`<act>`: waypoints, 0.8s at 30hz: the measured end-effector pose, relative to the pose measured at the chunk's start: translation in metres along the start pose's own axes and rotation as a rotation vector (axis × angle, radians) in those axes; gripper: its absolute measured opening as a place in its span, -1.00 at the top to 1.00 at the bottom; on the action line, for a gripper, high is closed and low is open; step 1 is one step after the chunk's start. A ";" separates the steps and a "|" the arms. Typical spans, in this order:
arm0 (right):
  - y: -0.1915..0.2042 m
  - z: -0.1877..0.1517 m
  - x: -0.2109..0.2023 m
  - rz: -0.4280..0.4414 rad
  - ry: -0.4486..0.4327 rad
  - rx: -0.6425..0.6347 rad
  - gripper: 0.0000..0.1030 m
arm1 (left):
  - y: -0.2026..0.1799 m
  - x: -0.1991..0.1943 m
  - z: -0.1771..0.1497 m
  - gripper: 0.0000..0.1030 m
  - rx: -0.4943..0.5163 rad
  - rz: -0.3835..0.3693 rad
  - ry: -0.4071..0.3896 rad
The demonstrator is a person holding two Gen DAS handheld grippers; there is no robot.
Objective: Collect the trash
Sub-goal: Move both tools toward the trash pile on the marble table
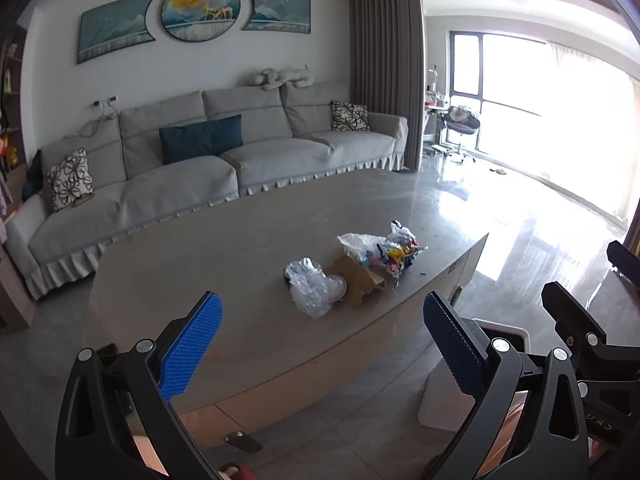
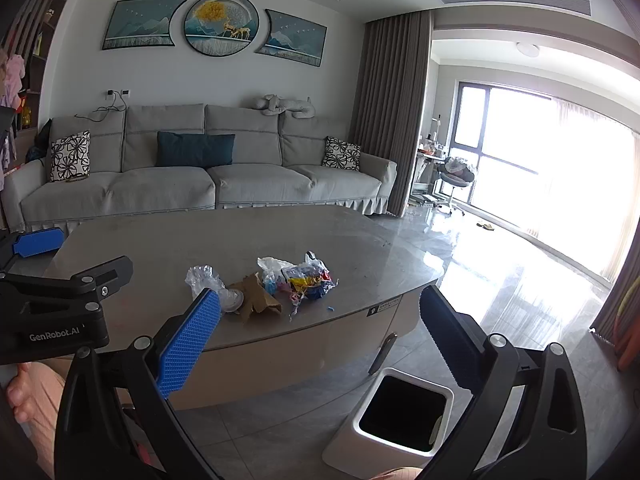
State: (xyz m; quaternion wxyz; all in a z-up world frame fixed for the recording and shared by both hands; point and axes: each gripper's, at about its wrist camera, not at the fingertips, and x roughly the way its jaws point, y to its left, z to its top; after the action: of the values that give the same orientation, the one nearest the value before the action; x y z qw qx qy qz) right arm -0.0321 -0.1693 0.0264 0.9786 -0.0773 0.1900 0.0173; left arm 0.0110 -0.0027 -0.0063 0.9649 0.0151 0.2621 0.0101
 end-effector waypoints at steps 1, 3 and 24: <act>-0.002 -0.001 -0.001 0.001 -0.001 0.001 -0.93 | 0.000 0.002 0.001 -0.93 0.000 0.001 0.001; -0.002 0.000 0.000 -0.001 0.001 0.002 -0.93 | 0.001 0.005 0.001 -0.93 0.001 0.000 0.004; -0.004 0.006 0.044 0.000 0.039 -0.025 -0.93 | 0.002 0.052 0.000 -0.93 0.019 0.028 0.019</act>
State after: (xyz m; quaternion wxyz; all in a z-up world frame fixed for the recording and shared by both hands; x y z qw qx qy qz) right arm 0.0109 -0.1718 0.0161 0.9737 -0.0899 0.2086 0.0182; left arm 0.0558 0.0009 -0.0323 0.9619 0.0278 0.2711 0.0215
